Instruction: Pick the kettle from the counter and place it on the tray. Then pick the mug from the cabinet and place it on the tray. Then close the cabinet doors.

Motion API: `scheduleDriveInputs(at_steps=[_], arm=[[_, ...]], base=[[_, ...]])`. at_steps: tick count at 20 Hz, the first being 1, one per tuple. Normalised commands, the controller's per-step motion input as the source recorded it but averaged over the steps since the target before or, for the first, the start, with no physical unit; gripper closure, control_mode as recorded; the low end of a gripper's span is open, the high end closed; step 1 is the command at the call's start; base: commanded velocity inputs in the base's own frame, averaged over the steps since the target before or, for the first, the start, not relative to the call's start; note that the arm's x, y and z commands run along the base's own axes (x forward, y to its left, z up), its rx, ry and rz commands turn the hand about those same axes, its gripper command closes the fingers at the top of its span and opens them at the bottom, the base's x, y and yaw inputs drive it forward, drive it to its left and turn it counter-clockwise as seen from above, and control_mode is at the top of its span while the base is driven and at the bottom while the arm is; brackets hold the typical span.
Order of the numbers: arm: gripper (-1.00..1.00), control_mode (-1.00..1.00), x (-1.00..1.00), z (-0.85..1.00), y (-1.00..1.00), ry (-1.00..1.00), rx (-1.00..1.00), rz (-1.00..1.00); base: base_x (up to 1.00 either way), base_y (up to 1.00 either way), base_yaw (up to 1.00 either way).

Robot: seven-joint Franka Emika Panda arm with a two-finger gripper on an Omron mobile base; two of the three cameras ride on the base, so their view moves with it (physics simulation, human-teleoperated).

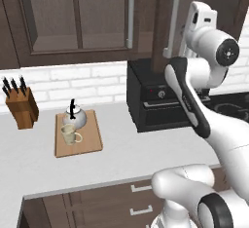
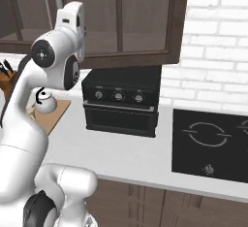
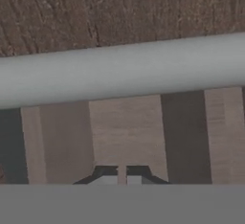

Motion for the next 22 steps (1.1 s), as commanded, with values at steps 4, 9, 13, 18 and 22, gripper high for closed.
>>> scheduleDriveInputs(at_steps=[4, 9, 13, 18, 22], arm=[[1.00, -1.00, 0.73, -0.05, 0.00, 0.09, 0.10, -0.17], [1.00, -1.00, 0.64, -0.03, -0.10, 0.09, 0.08, -0.06], [1.00, -1.00, 0.50, -0.27, -0.36, 0.02, 0.06, 0.00], [1.00, -1.00, 0.55, -0.55, -0.34, 0.00, 0.04, 0.00], [1.00, -1.00, 0.65, -0.49, -0.24, 0.00, 0.04, 0.00]], base=[[0.00, 0.00, 0.00], [0.00, 0.00, 0.00], [0.00, 0.00, 0.00], [0.00, 0.00, 0.00], [0.00, 0.00, 0.00]])
